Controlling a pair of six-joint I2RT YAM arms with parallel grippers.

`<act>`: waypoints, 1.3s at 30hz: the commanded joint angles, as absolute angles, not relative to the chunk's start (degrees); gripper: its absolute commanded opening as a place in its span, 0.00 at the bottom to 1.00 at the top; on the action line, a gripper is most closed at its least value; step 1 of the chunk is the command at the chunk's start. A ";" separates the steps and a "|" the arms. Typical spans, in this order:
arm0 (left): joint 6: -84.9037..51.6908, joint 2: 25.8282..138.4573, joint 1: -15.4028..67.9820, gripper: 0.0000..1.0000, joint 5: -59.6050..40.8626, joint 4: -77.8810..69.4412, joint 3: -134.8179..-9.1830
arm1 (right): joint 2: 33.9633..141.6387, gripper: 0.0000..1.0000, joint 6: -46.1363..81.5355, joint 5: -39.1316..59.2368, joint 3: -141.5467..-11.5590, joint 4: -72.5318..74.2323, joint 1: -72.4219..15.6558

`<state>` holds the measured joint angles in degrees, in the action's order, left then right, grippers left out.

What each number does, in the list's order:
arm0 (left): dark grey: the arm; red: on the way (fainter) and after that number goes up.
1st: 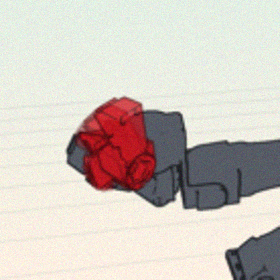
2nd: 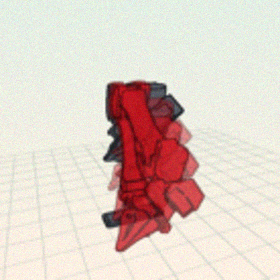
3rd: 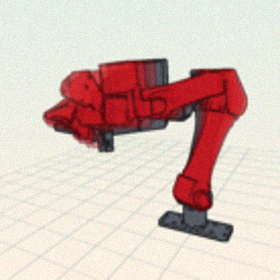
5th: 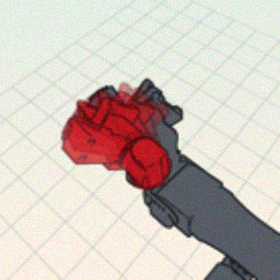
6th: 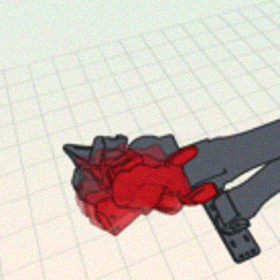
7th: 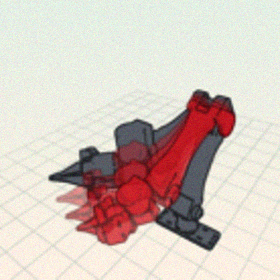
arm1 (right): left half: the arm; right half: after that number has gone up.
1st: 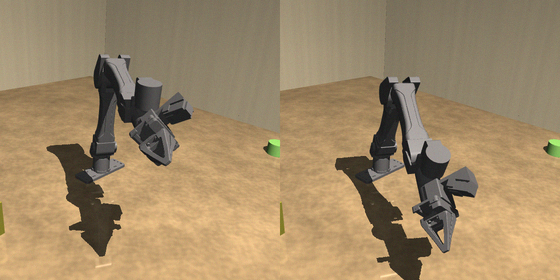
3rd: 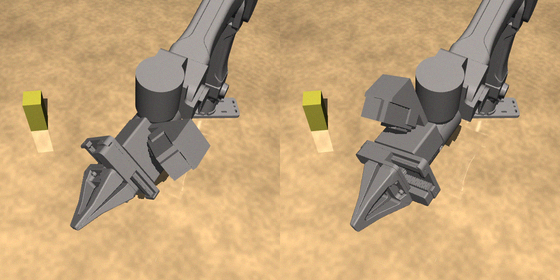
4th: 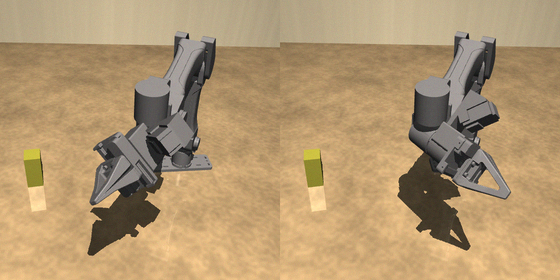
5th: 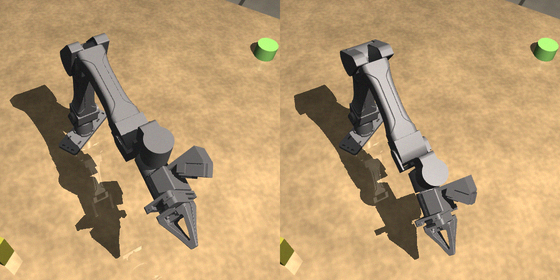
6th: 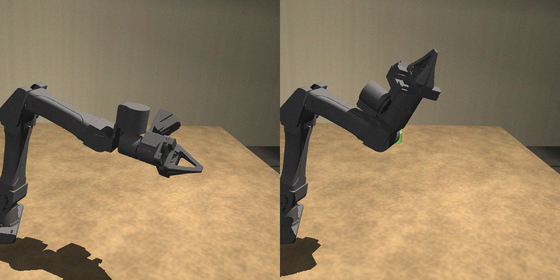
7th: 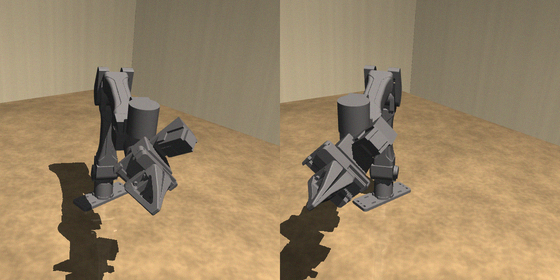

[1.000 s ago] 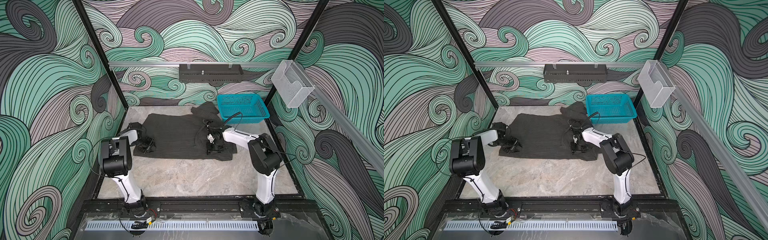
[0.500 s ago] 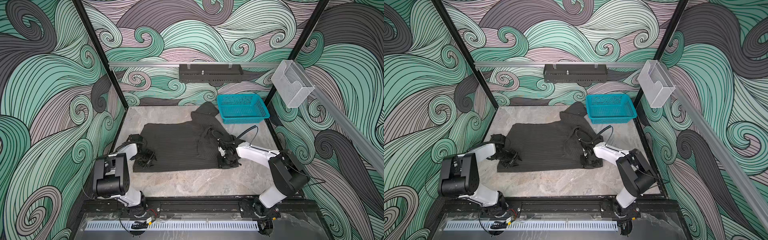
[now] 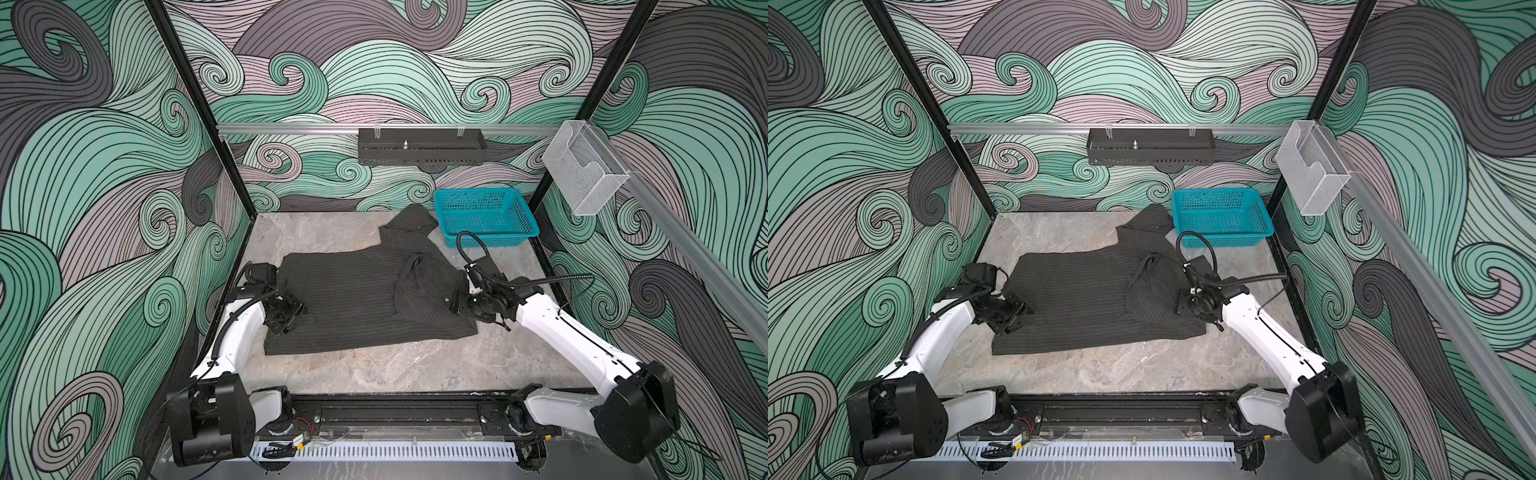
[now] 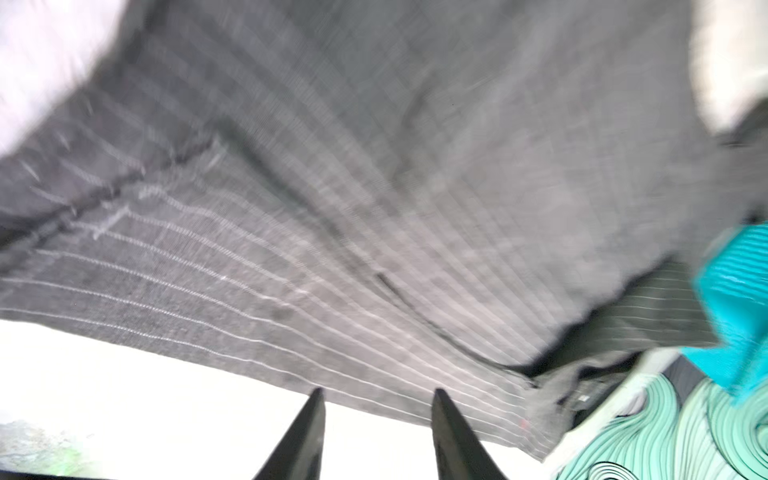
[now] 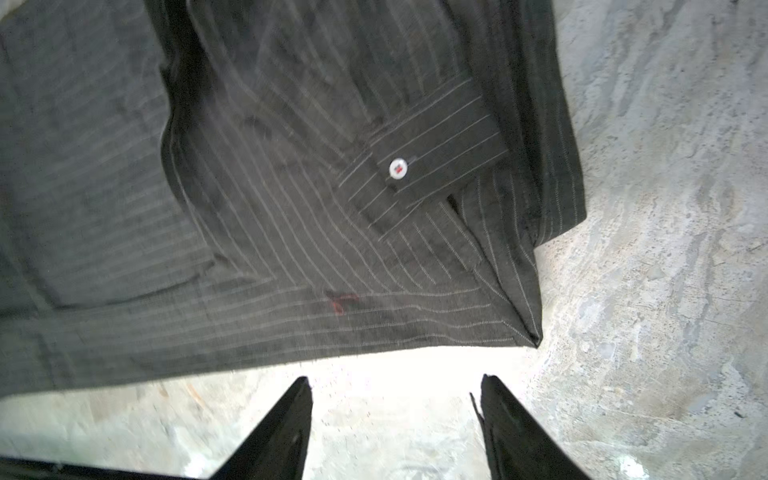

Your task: Fold and stack the long sleeve shirts

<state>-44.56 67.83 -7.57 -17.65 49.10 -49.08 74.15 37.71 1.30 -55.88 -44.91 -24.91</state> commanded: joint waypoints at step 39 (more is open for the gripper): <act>-43.07 65.68 -7.29 0.48 -18.59 50.90 -52.43 | 76.86 0.00 74.27 11.95 -53.83 -25.00 -23.67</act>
